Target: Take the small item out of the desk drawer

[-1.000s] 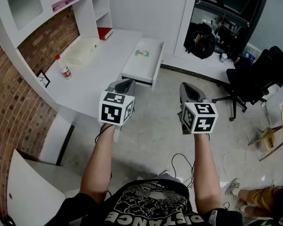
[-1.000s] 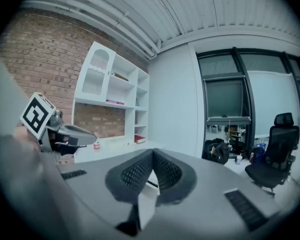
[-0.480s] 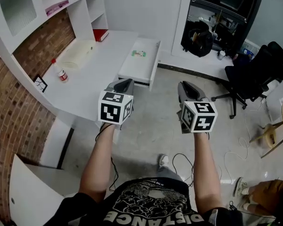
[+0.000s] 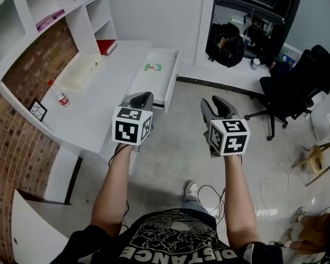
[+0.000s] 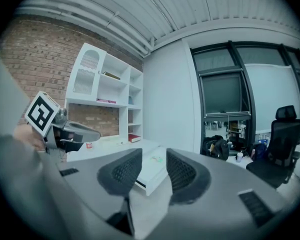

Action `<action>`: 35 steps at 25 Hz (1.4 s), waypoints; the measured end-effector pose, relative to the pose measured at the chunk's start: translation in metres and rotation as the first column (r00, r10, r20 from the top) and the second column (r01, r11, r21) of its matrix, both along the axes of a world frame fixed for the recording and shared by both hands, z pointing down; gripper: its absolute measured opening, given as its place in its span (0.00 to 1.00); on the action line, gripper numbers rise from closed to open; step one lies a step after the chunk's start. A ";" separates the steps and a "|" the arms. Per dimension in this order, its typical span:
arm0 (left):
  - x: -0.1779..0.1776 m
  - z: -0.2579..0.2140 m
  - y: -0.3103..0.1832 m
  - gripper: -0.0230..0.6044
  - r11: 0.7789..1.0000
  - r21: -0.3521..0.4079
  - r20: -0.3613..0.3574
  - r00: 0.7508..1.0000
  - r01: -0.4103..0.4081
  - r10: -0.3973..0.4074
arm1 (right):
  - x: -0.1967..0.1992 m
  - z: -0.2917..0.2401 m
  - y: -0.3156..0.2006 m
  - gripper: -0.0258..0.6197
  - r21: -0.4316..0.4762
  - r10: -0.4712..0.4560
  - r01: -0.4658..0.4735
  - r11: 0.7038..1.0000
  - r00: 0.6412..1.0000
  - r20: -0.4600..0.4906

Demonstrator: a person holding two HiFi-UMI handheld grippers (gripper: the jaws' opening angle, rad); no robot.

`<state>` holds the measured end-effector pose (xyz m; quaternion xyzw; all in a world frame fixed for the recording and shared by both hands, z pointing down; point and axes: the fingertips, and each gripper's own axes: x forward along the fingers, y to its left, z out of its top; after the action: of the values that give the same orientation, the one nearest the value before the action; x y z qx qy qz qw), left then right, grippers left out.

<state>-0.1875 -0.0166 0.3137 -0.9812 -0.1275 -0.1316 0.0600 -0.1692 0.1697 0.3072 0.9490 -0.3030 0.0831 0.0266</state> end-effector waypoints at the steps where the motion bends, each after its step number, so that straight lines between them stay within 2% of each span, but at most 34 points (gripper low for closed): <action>1: 0.009 0.000 0.005 0.05 1.000 0.001 0.001 1.000 0.004 -0.004 | 0.009 0.002 0.006 0.27 -0.001 -0.004 0.004 1.000 1.000 0.004; 6: 0.062 0.001 0.029 0.05 1.000 0.006 0.008 1.000 0.028 -0.028 | 0.063 0.010 0.030 0.29 -0.009 -0.035 0.035 0.999 0.999 0.021; 9: 0.095 0.002 0.045 0.05 0.999 0.010 0.018 0.999 0.040 -0.040 | 0.095 0.015 0.042 0.36 -0.023 -0.058 0.059 0.998 0.998 0.038; 17: 0.160 0.008 0.072 0.05 0.996 0.051 0.040 0.996 0.078 -0.080 | 0.171 0.029 0.074 0.46 -0.059 -0.081 0.086 0.995 0.994 0.077; 28: 0.202 0.020 0.081 0.05 0.988 0.063 0.071 0.987 0.139 -0.144 | 0.223 0.038 0.085 0.61 -0.037 -0.142 0.146 0.989 0.986 0.086; 35: 0.208 0.028 0.069 0.05 0.983 0.064 0.084 0.980 0.173 -0.178 | 0.236 0.042 0.078 0.62 -0.023 -0.165 0.168 0.986 0.981 0.100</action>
<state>0.0201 0.0526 0.3415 -0.9797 -0.0391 -0.1837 0.0698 0.0669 0.2479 0.3496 0.9146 -0.3807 0.1318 0.0332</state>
